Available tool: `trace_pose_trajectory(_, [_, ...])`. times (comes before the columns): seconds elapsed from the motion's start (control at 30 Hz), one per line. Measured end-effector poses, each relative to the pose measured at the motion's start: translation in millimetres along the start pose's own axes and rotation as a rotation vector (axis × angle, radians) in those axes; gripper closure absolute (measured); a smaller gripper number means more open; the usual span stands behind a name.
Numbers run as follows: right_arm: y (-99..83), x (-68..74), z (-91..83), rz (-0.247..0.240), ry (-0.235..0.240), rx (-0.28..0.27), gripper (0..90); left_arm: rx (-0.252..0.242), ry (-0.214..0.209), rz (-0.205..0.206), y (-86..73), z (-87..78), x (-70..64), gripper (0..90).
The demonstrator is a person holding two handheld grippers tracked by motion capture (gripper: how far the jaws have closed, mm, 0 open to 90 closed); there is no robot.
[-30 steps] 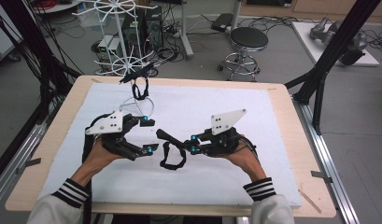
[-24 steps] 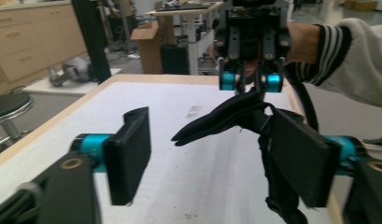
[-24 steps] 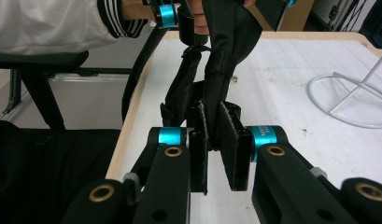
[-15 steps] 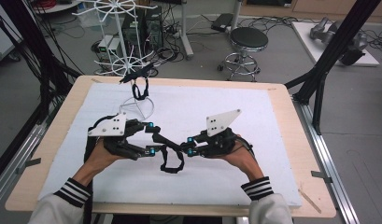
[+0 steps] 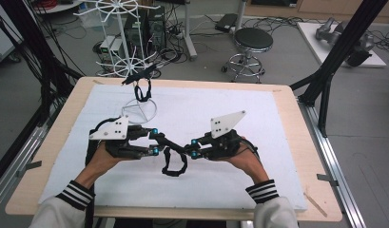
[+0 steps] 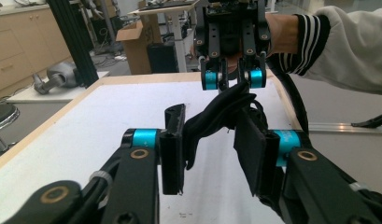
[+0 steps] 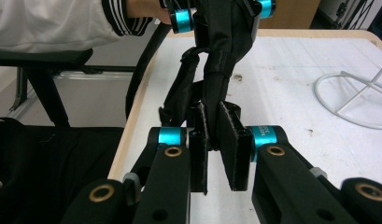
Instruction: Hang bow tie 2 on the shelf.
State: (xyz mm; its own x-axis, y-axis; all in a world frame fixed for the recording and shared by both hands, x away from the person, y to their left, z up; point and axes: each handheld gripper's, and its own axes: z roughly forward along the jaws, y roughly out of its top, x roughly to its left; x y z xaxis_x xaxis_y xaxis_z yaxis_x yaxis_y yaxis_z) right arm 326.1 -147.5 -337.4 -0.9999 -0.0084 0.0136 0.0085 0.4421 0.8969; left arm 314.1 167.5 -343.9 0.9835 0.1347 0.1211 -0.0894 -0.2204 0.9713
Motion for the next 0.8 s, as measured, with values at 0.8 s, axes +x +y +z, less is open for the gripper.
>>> trace_pose_trajectory(0.8, [-1.2, -1.4, 4.1, 0.009, -0.001, 0.016, 74.1, 0.014, -0.002, 0.005, 0.4, -0.5, -2.7, 85.1])
